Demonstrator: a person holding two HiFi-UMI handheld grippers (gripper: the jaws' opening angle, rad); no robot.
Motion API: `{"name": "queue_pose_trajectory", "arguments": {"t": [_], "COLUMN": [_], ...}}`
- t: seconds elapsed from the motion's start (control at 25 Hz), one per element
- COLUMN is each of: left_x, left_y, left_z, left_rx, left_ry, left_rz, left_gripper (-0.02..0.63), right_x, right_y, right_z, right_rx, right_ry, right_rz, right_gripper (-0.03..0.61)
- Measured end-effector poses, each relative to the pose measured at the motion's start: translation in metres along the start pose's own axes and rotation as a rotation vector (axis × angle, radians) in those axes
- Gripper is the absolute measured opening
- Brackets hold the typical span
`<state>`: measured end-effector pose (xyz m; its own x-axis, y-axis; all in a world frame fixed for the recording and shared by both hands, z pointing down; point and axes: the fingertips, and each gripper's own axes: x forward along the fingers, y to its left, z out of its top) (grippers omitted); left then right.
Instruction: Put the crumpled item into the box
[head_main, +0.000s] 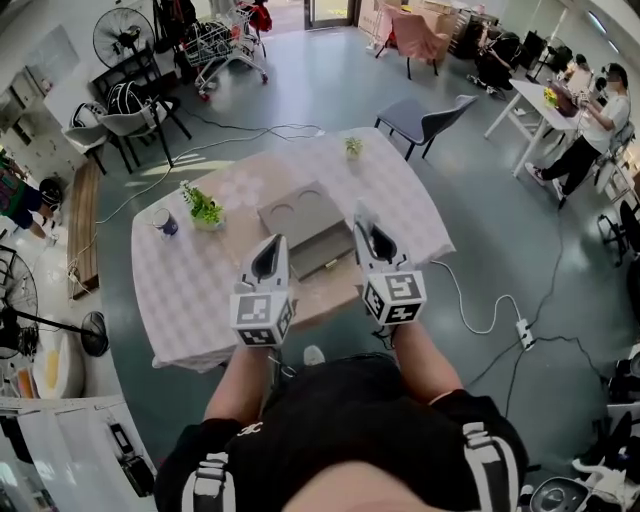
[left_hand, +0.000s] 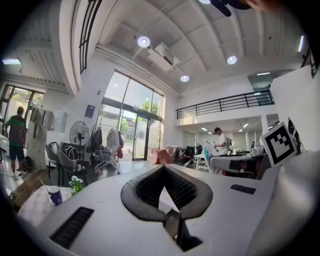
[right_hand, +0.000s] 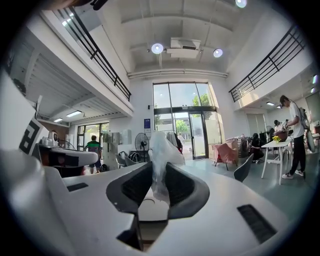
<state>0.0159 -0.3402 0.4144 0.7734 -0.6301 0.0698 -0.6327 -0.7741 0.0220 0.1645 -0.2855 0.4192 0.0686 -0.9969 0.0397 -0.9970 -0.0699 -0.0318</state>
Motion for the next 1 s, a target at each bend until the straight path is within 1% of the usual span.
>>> {"name": "queue_pose_trajectory", "arguments": {"t": [0.16,0.32,0.44,0.52,0.68,1.0], "left_x": [0.013,0.022,0.026,0.027,0.024,0.011], "left_y": [-0.006,-0.013,-0.021,-0.022,-0.021,-0.004], "left_z": [-0.008,-0.008,-0.010,-0.011,-0.015,-0.022], "left_rx": [0.007,-0.003,0.038,0.048,0.035,0.009], "left_ry": [0.022,0.030,0.037,0.041,0.048,0.055], "left_rz": [0.033,0.080,0.107,0.132,0.184,0.276], "left_gripper": [0.003,0.003,0.003,0.003,0.003,0.003], "right_x": [0.010,0.016,0.023,0.029,0.038,0.064], "right_y": [-0.018,-0.032,-0.040,-0.043,-0.039,-0.015], "right_z": [-0.009,-0.005,-0.004,-0.006,-0.014,-0.030], "right_rx": [0.024,0.011,0.002,-0.005,-0.036,-0.103], "right_ry": [0.015,0.034,0.044,0.051,0.068,0.100], "right_rz": [0.035,0.080,0.115,0.136,0.187,0.304], "right_gripper": [0.081,0.081,0.081,0.081,0.081,0.081]}}
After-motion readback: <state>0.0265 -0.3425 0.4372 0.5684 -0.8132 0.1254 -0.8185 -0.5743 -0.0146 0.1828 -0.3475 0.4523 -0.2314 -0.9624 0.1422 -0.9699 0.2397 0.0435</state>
